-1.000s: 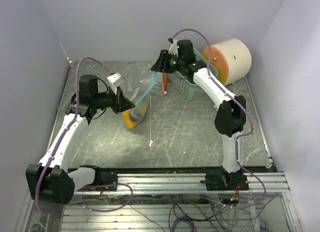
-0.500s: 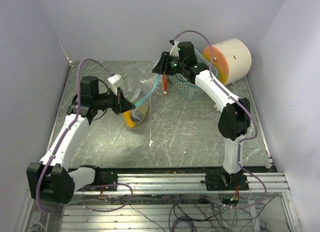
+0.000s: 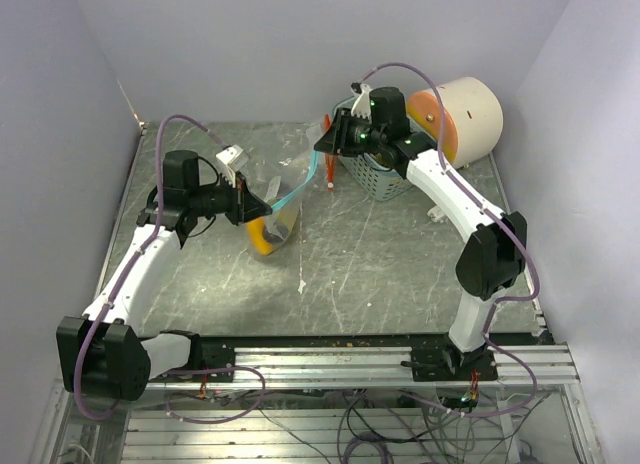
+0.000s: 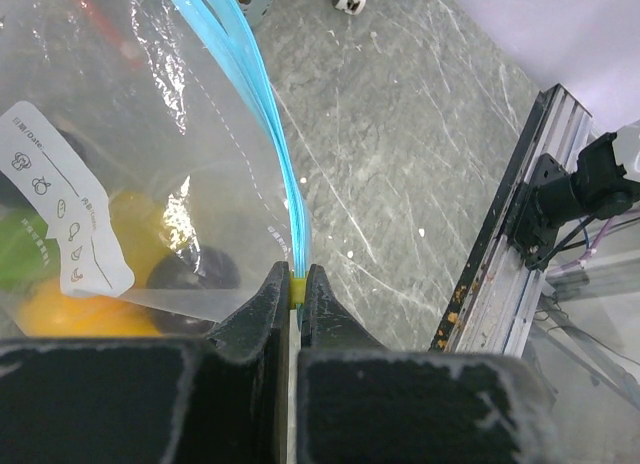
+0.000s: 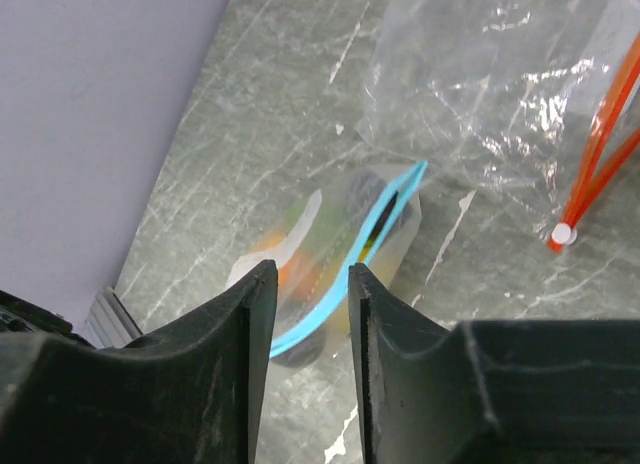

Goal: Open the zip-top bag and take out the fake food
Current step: Open the zipper of the food storage bag at the center of the board.

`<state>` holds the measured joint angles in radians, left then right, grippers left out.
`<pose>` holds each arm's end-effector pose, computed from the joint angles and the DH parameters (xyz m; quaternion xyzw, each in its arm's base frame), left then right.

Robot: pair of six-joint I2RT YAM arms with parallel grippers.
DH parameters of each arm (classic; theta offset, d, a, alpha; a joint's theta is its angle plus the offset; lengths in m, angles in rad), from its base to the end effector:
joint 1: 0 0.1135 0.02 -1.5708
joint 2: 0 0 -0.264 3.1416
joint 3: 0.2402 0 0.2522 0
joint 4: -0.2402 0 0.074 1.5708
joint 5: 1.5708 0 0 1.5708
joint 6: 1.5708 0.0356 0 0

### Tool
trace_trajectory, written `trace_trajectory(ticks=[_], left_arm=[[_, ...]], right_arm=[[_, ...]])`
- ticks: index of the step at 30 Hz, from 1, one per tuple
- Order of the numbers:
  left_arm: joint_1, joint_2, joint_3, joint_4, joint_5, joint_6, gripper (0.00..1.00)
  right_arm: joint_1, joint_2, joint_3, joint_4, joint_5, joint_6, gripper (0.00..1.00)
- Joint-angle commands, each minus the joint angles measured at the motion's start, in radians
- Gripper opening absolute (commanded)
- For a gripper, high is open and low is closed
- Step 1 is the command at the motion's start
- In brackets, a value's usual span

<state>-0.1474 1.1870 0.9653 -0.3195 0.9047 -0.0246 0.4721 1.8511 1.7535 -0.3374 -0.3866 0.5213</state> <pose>0.2487 -0.0652 0.3135 0.2628 0.7682 -0.4171 0.4085 0.3855 0.2119 0.3580 -0.0829 0.8296 0.3939 0.3869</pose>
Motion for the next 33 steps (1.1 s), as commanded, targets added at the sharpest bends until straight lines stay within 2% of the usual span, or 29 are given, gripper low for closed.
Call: trace_trajectory(ticks=[1, 9, 16, 19, 21, 24, 26, 30, 33], left_arm=[[0.002, 0.003, -0.016, 0.065, 0.0, -0.024, 0.07], [0.002, -0.004, -0.017, 0.055, -0.008, -0.018, 0.07], [0.002, -0.008, -0.019, 0.052, -0.017, -0.019, 0.07], [0.002, -0.003, -0.011, 0.048, -0.019, -0.018, 0.07], [0.002, -0.001, -0.008, 0.048, -0.021, -0.018, 0.07], [0.002, -0.001, -0.009, 0.048, -0.024, -0.015, 0.07], [0.002, -0.001, -0.017, 0.058, -0.024, -0.019, 0.07], [0.002, 0.0, -0.024, 0.076, -0.023, -0.032, 0.07], [0.002, 0.002, -0.018, 0.065, -0.023, -0.026, 0.07]], right_arm=[[0.016, -0.008, -0.041, -0.003, -0.001, 0.007, 0.36], [0.049, 0.003, -0.092, 0.018, 0.001, 0.018, 0.37], [0.049, 0.011, -0.094, 0.006, 0.0, 0.016, 0.15], [0.049, 0.023, -0.089, -0.001, -0.014, 0.019, 0.14], [0.051, 0.033, -0.083, -0.011, -0.02, 0.019, 0.17], [0.051, 0.032, -0.087, -0.016, -0.009, 0.017, 0.35], [0.051, 0.025, -0.098, -0.008, -0.002, 0.02, 0.42], [0.05, 0.03, -0.105, -0.012, -0.008, 0.017, 0.43], [0.051, 0.029, -0.112, -0.009, -0.014, 0.021, 0.39]])
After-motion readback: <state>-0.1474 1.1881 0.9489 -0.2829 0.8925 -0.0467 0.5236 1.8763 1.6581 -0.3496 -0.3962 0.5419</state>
